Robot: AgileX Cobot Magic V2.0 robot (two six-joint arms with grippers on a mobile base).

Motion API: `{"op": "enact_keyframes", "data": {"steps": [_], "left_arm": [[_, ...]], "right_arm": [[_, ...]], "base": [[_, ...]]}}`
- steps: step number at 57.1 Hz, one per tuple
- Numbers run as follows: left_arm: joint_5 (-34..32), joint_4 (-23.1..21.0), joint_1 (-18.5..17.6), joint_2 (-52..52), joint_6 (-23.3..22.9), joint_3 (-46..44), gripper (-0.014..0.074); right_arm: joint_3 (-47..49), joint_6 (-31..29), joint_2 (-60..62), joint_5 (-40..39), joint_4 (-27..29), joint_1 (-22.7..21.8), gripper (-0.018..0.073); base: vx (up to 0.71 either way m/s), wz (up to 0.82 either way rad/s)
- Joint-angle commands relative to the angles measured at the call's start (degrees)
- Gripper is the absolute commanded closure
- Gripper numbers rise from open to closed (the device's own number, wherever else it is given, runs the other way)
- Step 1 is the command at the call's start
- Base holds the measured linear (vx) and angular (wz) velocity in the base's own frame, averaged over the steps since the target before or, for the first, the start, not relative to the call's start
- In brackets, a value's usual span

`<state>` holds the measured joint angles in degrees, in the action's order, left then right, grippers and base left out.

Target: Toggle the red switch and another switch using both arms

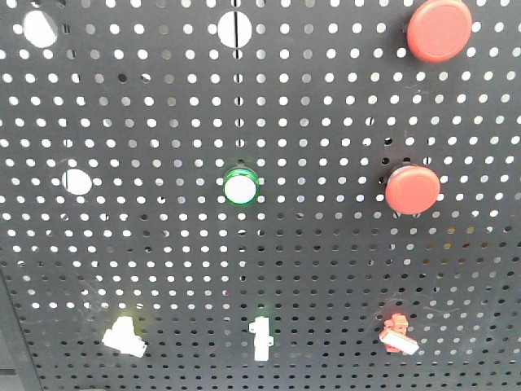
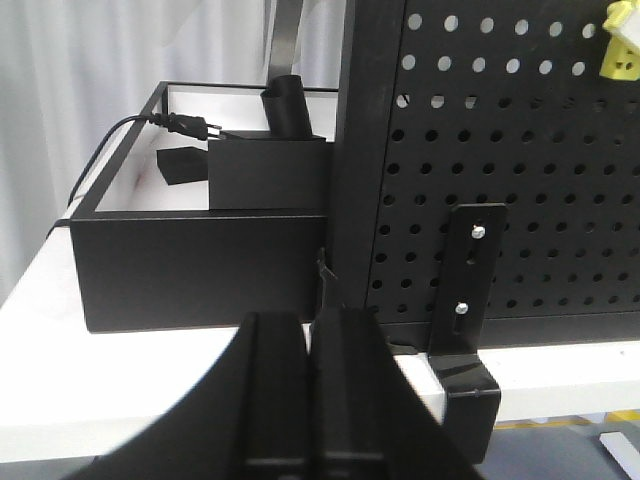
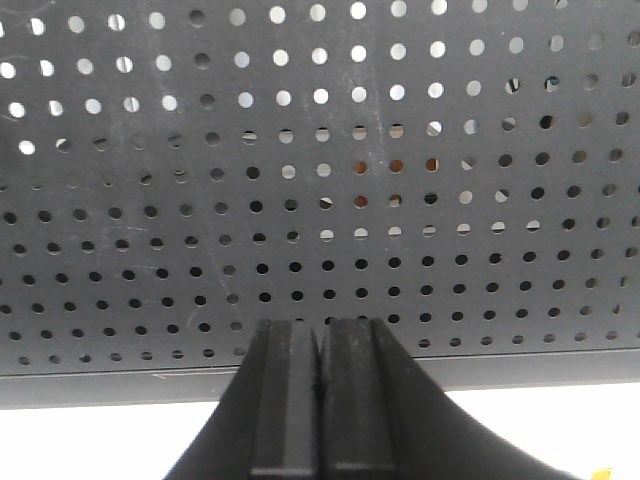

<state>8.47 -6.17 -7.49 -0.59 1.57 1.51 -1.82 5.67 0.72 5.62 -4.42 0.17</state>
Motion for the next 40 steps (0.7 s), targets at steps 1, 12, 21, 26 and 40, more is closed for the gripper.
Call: {"op": "enact_keyframes", "data": {"steps": [1, 12, 21, 26, 40], "left_arm": [[-5.3, -0.6, 0.1, -1.1, -0.5, 1.1, 0.0594], [-6.2, 0.0, 0.1, -1.1, -0.1, 1.1, 0.0594], [-19.7, -0.1, 0.1, -1.0, -1.6, -0.9, 0.0594], [-18.9, 1.4, 0.1, -0.6, -1.6, -6.3, 0.0594], [-3.8, 6.2, 0.1, 12.0, -1.6, -24.1, 0.0594]], "right_arm": [[-0.3, -0.2, 0.5, -5.0, -0.3, -0.3, 0.0565], [-0.1, -0.5, 0.5, -7.9, -0.7, -0.3, 0.0565], [2.0, -0.3, 0.5, -19.6, -0.7, -0.3, 0.0565], [9.3, -0.1, 0.1, -18.2, -0.7, -0.3, 0.0565], [33.8, -0.5, -14.0, 4.6, -0.7, -0.3, 0.0565]], "base": [[0.0, -0.01], [0.0, 0.0], [0.0, 0.0], [0.0, 0.0], [0.0, 0.0]]}}
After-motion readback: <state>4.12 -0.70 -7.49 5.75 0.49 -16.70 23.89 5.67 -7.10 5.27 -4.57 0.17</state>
